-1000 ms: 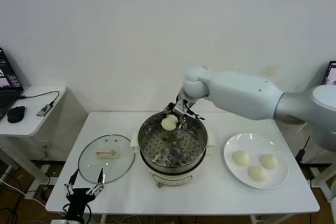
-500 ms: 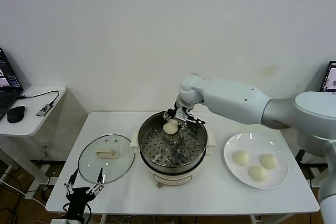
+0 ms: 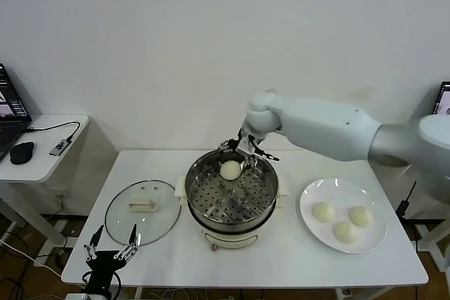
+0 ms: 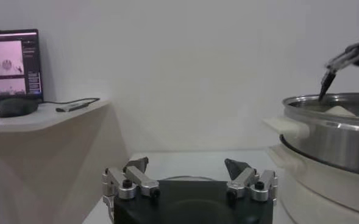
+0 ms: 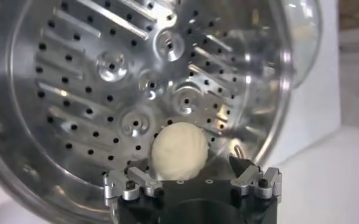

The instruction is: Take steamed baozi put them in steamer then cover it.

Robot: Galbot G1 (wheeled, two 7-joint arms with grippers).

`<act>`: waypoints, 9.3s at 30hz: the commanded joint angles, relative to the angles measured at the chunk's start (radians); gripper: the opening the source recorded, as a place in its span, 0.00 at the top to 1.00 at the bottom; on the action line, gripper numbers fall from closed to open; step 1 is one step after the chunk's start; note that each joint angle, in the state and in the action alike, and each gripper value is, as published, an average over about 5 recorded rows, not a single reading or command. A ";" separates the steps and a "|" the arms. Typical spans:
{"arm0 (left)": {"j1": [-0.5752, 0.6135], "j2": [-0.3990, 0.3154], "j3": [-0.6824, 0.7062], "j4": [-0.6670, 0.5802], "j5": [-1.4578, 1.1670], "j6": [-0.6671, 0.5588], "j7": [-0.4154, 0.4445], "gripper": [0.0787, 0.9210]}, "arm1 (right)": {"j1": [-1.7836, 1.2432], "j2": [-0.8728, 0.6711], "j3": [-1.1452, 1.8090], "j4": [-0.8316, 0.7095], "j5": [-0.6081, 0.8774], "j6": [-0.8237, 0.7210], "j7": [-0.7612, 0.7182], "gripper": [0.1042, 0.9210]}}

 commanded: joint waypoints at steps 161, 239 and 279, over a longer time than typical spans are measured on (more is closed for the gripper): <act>-0.027 -0.003 -0.026 -0.025 0.006 0.018 0.002 0.12 | -0.072 0.059 0.108 0.078 0.473 -0.814 0.087 0.14; -0.005 -0.006 -0.020 -0.012 0.024 0.020 -0.001 0.12 | -1.081 -0.614 0.909 0.136 -0.293 -0.311 -0.076 0.16; -0.012 -0.005 -0.016 -0.023 0.022 0.018 -0.003 0.12 | -0.748 -0.738 0.809 0.255 -0.115 -0.347 -0.095 0.46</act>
